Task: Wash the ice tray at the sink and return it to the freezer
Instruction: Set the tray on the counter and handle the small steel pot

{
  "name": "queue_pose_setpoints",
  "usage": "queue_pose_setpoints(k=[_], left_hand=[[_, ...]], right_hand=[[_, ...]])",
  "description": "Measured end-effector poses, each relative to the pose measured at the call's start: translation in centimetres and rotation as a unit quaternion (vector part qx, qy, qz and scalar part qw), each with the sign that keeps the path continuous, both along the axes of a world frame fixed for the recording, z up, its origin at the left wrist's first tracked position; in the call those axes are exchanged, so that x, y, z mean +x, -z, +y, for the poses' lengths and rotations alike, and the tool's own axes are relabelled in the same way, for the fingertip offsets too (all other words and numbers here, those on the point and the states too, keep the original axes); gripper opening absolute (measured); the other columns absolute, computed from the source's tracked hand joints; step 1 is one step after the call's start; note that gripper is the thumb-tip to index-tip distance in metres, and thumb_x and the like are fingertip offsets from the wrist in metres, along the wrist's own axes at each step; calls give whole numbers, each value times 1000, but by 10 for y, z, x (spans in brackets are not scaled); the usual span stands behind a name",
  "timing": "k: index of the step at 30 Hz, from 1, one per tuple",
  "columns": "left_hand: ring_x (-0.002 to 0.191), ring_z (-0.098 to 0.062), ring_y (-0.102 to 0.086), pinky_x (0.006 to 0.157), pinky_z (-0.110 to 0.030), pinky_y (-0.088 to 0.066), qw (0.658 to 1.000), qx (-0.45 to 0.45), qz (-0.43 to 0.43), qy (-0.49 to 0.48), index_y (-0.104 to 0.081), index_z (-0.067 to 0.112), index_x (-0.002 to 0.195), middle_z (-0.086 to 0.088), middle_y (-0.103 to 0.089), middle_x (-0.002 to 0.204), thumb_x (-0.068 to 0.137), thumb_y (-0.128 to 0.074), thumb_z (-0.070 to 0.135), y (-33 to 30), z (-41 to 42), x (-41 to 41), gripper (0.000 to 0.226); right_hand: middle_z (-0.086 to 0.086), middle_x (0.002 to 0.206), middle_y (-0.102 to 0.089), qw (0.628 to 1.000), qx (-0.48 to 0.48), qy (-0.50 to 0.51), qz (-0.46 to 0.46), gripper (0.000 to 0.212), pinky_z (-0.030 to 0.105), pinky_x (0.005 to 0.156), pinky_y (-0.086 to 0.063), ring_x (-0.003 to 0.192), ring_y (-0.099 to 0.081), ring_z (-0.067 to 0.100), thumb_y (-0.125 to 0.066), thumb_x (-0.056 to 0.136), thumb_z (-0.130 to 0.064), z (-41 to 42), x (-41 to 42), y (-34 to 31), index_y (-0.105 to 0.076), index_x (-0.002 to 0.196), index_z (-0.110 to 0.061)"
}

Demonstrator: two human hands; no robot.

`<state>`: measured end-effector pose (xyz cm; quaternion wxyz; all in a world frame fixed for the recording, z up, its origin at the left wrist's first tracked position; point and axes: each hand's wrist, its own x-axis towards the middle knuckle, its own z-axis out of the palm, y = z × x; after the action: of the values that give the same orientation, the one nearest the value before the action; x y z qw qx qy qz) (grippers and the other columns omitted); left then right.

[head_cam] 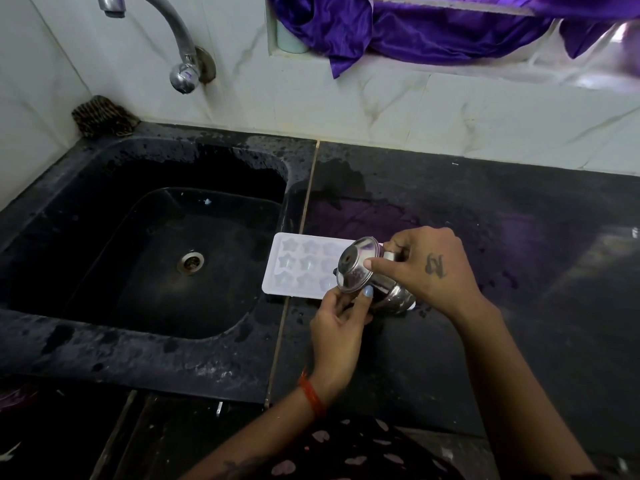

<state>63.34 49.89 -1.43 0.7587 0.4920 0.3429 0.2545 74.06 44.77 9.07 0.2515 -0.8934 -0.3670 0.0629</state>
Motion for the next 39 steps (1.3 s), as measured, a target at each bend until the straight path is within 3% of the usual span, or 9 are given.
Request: queue_pose_setpoints(k=[19, 26, 32, 39], left_hand=[[101, -20, -68, 84, -32, -57, 999, -40, 0, 26, -60, 5, 114, -9, -71, 108, 89, -60, 21, -2, -4, 2, 30], [95, -17, -70, 87, -39, -56, 1000, 9, 9, 10, -64, 8, 110, -5, -74, 99, 85, -66, 22, -1, -5, 3, 28], [91, -10, -70, 88, -38, -55, 999, 38, 9, 19, -66, 11, 106, 1, -75, 95, 85, -68, 19, -3, -8, 6, 22], [97, -18, -69, 85, -37, -56, 999, -3, 6, 53, -63, 7, 110, -7, -73, 101, 85, -66, 20, -3, -13, 11, 28]], right_hand=[[-1, 56, -61, 998, -37, -17, -46, 33, 30, 57, -46, 57, -57, 16, -69, 76, -44, 3, -2, -3, -62, 59, -16], [0, 57, -64, 1000, 7, 1, -4, 32, 28, 57, -44, 58, -59, 13, -73, 72, -41, -7, 3, 0, -63, 58, -14], [-3, 53, -62, 998, 52, 25, 36, 30, 18, 52, -39, 55, -59, 9, -77, 71, -35, -20, 7, 4, -61, 53, -17], [-1, 56, -64, 999, 23, 29, 2, 32, 25, 54, -42, 56, -59, 13, -73, 73, -40, -26, 7, 2, -63, 58, -15]])
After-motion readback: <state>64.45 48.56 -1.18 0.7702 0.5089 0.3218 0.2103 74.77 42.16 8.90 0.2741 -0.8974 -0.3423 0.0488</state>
